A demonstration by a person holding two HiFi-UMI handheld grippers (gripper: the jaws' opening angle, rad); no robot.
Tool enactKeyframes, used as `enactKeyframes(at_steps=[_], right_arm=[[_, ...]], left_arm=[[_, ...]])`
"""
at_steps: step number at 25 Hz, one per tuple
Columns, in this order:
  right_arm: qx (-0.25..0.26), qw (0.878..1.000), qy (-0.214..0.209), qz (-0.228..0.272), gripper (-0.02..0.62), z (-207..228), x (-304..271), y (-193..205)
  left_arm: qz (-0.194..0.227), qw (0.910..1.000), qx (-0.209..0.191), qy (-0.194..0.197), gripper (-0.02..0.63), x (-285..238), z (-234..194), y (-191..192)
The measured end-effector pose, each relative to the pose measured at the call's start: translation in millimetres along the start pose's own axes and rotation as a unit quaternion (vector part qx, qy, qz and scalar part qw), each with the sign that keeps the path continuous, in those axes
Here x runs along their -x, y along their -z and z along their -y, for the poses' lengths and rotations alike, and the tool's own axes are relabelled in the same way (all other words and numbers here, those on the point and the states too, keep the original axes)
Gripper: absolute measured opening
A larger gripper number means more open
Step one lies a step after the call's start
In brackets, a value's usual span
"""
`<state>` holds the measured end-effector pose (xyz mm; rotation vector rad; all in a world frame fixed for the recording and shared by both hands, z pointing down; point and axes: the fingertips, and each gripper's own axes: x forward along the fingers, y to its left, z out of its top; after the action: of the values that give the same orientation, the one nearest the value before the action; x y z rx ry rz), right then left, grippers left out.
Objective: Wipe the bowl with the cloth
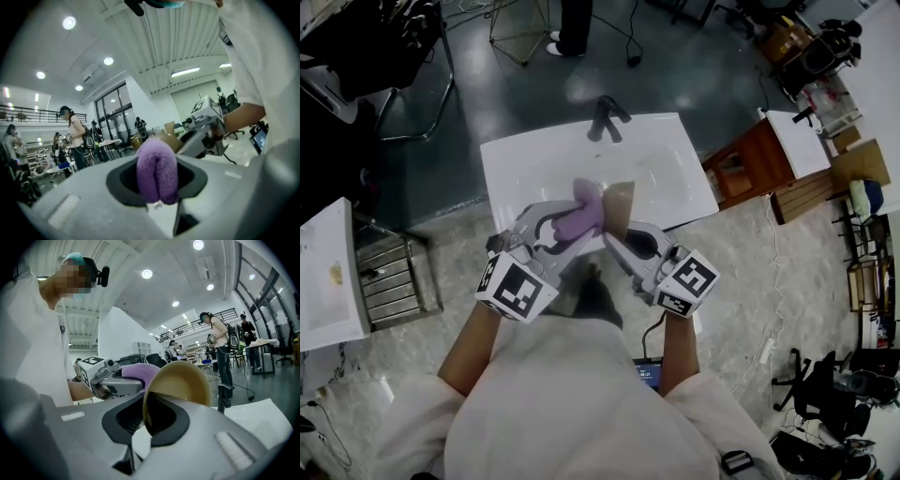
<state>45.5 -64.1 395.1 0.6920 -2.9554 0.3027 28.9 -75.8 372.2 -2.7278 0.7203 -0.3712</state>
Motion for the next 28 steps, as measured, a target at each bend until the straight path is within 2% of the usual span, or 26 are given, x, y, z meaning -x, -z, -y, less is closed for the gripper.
enactKeyframes(at_steps=[2, 6, 8, 14, 18, 20, 23, 28], right_arm=[[0.001, 1.000, -0.025, -0.002, 0.017, -8.5, 3.4, -0.6], [-0.011, 0.994, -0.103, 0.035, 0.020, -35.7, 11.3, -15.2], [-0.024, 0.992, -0.113, 0.049, 0.024, -39.8, 9.4, -19.6], [-0.072, 0.985, -0.112, 0.111, 0.025, -33.1, 12.5, -32.3], [-0.107, 0.981, -0.080, 0.142, 0.025, -17.5, 11.1, -36.5], [-0.109, 0.983, -0.061, 0.136, 0.025, -11.9, 9.0, -31.7], [-0.079, 0.992, -0.036, 0.095, 0.018, -7.6, 1.9, -15.8], [-0.030, 0.998, -0.034, 0.040, 0.015, -16.1, -7.0, -0.5]], left_arm=[[0.005, 0.9999, 0.007, -0.008, 0.115, 1.5, -4.6, -0.4], [0.003, 0.9992, 0.035, -0.019, 0.114, 2.9, -17.7, 7.0], [0.005, 0.9989, 0.044, -0.017, 0.114, 4.0, -21.7, 8.4], [0.012, 0.9986, 0.051, -0.001, 0.114, 5.1, -19.1, 7.1], [0.014, 0.9979, 0.062, 0.015, 0.114, 6.0, -11.2, 9.6], [0.018, 0.9974, 0.066, 0.021, 0.114, 6.3, -6.2, 8.7], [0.026, 0.9970, 0.066, 0.030, 0.114, 6.9, -1.0, 4.7], [0.028, 0.9971, 0.069, 0.013, 0.114, 9.7, -8.3, 3.3]])
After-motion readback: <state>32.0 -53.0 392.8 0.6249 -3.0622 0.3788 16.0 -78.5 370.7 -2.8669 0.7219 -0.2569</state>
